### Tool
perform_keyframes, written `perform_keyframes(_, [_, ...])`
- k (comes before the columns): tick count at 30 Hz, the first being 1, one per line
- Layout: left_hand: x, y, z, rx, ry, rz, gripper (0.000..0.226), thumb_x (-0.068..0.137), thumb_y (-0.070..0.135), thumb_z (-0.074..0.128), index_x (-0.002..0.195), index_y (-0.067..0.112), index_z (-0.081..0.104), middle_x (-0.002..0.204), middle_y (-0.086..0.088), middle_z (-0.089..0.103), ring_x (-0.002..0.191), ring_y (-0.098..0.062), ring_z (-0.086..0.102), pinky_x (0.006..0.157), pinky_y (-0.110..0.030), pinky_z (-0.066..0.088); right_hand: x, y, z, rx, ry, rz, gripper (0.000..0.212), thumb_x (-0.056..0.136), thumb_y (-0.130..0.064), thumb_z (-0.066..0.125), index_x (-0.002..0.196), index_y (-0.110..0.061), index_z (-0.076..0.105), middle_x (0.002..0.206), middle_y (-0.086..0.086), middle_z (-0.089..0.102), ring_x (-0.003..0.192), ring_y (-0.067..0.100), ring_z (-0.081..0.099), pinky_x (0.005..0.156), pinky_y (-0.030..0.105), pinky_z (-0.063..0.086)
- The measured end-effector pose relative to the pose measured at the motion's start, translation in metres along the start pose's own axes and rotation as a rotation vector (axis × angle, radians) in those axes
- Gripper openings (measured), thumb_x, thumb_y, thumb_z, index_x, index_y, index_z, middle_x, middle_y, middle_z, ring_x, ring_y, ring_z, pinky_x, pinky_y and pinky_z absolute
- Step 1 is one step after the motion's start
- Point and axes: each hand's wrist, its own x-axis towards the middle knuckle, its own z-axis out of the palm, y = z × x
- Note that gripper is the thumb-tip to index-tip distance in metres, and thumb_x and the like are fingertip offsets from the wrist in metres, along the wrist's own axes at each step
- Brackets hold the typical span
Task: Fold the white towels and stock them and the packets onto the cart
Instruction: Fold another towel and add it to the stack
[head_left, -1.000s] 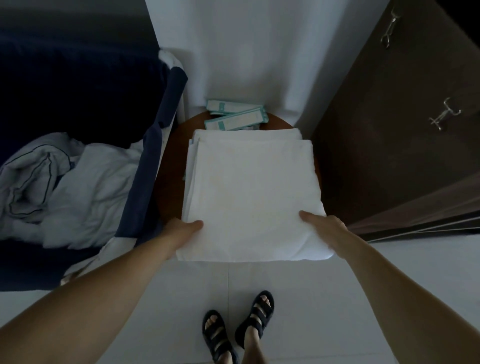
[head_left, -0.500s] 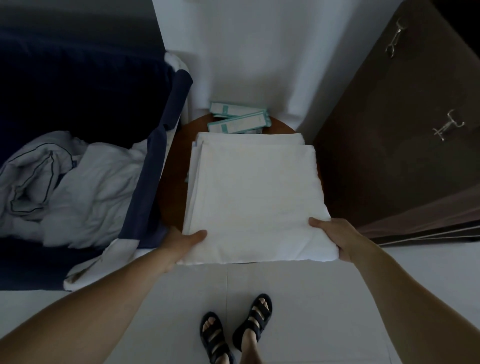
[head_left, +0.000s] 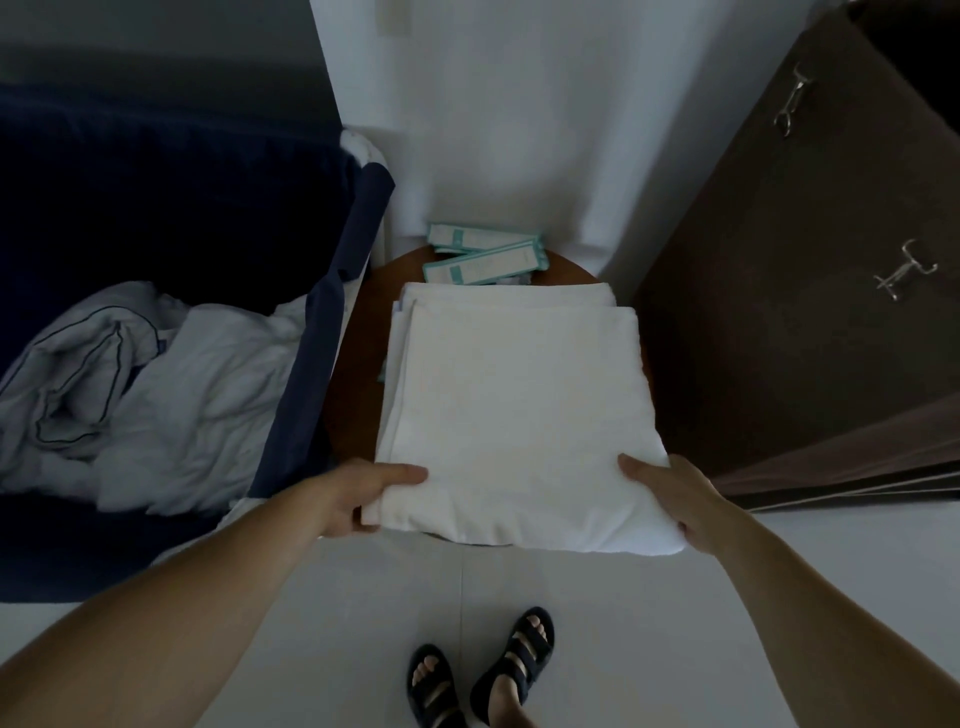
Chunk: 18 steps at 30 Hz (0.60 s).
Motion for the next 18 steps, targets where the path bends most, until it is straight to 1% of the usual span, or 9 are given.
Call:
perform_keyframes(4, [0.008, 0.015, 0.001, -0.14, -0.054, 0.018, 0.05, 0.07, 0.032, 0.086, 0.109, 0.007, 0.067, 0.104, -0.015, 0.074, 0.102, -0.035, 0.068, 0.09, -0.049, 0.055, 0.012, -0.007, -0.005, 0.128, -0.05, 0.001, 0.078, 0.062, -0.057, 0.086, 0.124, -0.016, 0.06, 0.115, 0.005, 0.071, 0.104, 0.032, 0.067, 0.095, 0.053, 0.052])
perform_keyframes(6, [0.012, 0.016, 0.006, -0.148, -0.043, 0.024, 0.045, 0.073, 0.03, 0.084, 0.107, 0.006, 0.066, 0.102, -0.015, 0.073, 0.1, -0.034, 0.067, 0.09, -0.046, 0.054, 0.014, -0.01, -0.005, 0.164, -0.082, -0.006, 0.071, 0.069, -0.047, 0.087, 0.125, -0.013, 0.06, 0.113, 0.006, 0.073, 0.102, 0.031, 0.07, 0.093, 0.052, 0.054])
perform_keyframes(9, [0.005, 0.023, 0.015, -0.13, -0.029, 0.04, 0.029, 0.081, 0.022, 0.078, 0.1, 0.007, 0.062, 0.102, -0.015, 0.068, 0.093, -0.032, 0.065, 0.076, -0.039, 0.055, 0.012, -0.018, -0.006, 0.172, -0.146, -0.022, 0.059, 0.076, -0.024, 0.084, 0.128, -0.015, 0.057, 0.114, 0.007, 0.072, 0.102, 0.03, 0.069, 0.081, 0.044, 0.056])
perform_keyframes(11, [-0.007, 0.041, 0.015, -0.156, -0.021, 0.089, 0.023, 0.085, 0.017, 0.074, 0.103, 0.009, 0.061, 0.101, -0.014, 0.067, 0.092, -0.03, 0.064, 0.071, -0.036, 0.052, 0.008, -0.032, -0.012, 0.165, -0.153, -0.077, 0.055, 0.078, -0.014, 0.08, 0.128, -0.019, 0.057, 0.115, 0.005, 0.07, 0.103, 0.027, 0.066, 0.078, 0.04, 0.053])
perform_keyframes(13, [-0.019, 0.071, 0.01, -0.182, -0.039, 0.157, 0.027, 0.085, 0.014, 0.071, 0.109, 0.006, 0.062, 0.095, -0.014, 0.072, 0.089, -0.029, 0.065, 0.069, -0.035, 0.05, 0.0, -0.059, -0.021, 0.174, -0.137, -0.159, 0.051, 0.081, -0.01, 0.077, 0.126, -0.025, 0.057, 0.115, -0.001, 0.067, 0.102, 0.022, 0.064, 0.078, 0.037, 0.051])
perform_keyframes(15, [-0.037, 0.106, 0.004, -0.233, -0.093, 0.216, 0.048, 0.073, 0.018, 0.081, 0.114, 0.002, 0.063, 0.091, -0.015, 0.075, 0.086, -0.031, 0.069, 0.071, -0.037, 0.054, -0.007, -0.095, -0.029, 0.201, -0.156, -0.225, 0.047, 0.083, -0.008, 0.074, 0.124, -0.026, 0.058, 0.114, -0.002, 0.067, 0.1, 0.021, 0.064, 0.075, 0.037, 0.051])
perform_keyframes(16, [-0.047, 0.124, 0.001, -0.247, -0.1, 0.238, 0.064, 0.056, 0.023, 0.091, 0.111, 0.0, 0.066, 0.087, -0.015, 0.075, 0.08, -0.03, 0.071, 0.067, -0.036, 0.056, -0.01, -0.115, -0.032, 0.206, -0.169, -0.249, 0.046, 0.084, -0.007, 0.073, 0.124, -0.025, 0.059, 0.113, 0.0, 0.069, 0.098, 0.022, 0.066, 0.073, 0.036, 0.052])
perform_keyframes(17, [-0.056, 0.141, -0.003, -0.246, -0.094, 0.258, 0.074, 0.041, 0.026, 0.096, 0.103, -0.002, 0.068, 0.079, -0.014, 0.075, 0.069, -0.026, 0.072, 0.059, -0.033, 0.058, -0.012, -0.134, -0.037, 0.209, -0.178, -0.271, 0.045, 0.084, -0.006, 0.073, 0.124, -0.023, 0.06, 0.112, 0.002, 0.07, 0.096, 0.023, 0.068, 0.071, 0.036, 0.053])
perform_keyframes(18, [-0.065, 0.157, -0.006, -0.24, -0.079, 0.301, 0.068, 0.039, 0.025, 0.096, 0.096, -0.002, 0.069, 0.07, -0.011, 0.073, 0.059, -0.022, 0.071, 0.05, -0.029, 0.057, -0.015, -0.154, -0.041, 0.206, -0.182, -0.29, 0.043, 0.085, -0.006, 0.072, 0.123, -0.022, 0.061, 0.111, 0.004, 0.071, 0.094, 0.024, 0.069, 0.069, 0.036, 0.054])
